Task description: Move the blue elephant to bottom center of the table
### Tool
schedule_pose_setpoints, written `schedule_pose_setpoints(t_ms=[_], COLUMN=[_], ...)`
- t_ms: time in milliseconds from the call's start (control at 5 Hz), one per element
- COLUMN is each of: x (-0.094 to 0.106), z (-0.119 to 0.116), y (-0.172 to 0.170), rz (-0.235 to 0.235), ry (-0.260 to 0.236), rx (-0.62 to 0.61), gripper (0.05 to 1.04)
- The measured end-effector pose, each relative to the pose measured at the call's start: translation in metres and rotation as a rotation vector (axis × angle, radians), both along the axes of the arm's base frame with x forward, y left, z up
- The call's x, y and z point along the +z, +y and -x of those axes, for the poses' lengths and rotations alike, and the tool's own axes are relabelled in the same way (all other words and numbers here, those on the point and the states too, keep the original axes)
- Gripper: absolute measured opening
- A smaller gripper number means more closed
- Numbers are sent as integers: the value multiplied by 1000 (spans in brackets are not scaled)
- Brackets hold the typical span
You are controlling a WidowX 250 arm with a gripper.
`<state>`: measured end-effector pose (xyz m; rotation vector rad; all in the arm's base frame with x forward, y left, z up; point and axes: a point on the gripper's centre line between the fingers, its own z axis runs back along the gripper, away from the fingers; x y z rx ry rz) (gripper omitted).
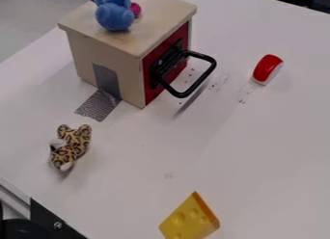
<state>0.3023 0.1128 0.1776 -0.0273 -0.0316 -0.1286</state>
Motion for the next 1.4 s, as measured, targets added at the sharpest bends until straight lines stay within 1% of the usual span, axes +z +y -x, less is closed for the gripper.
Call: schedule_pose_setpoints(t_ms=[200,400,600,800,1000,1200,1400], x=[-7,-23,-21,-9,-11,-37,-52], z=[-7,-10,-24,-29,-27,-20,-13], y=[-20,-6,19,44,54,51,42], rz=[-12,-45,-90,-129,-135,-104,-84], ry=[-2,38,31,6,15,86,129], rx=[-67,-47,-2,49,76,90,101], gripper=[998,998,998,998,998,998,997])
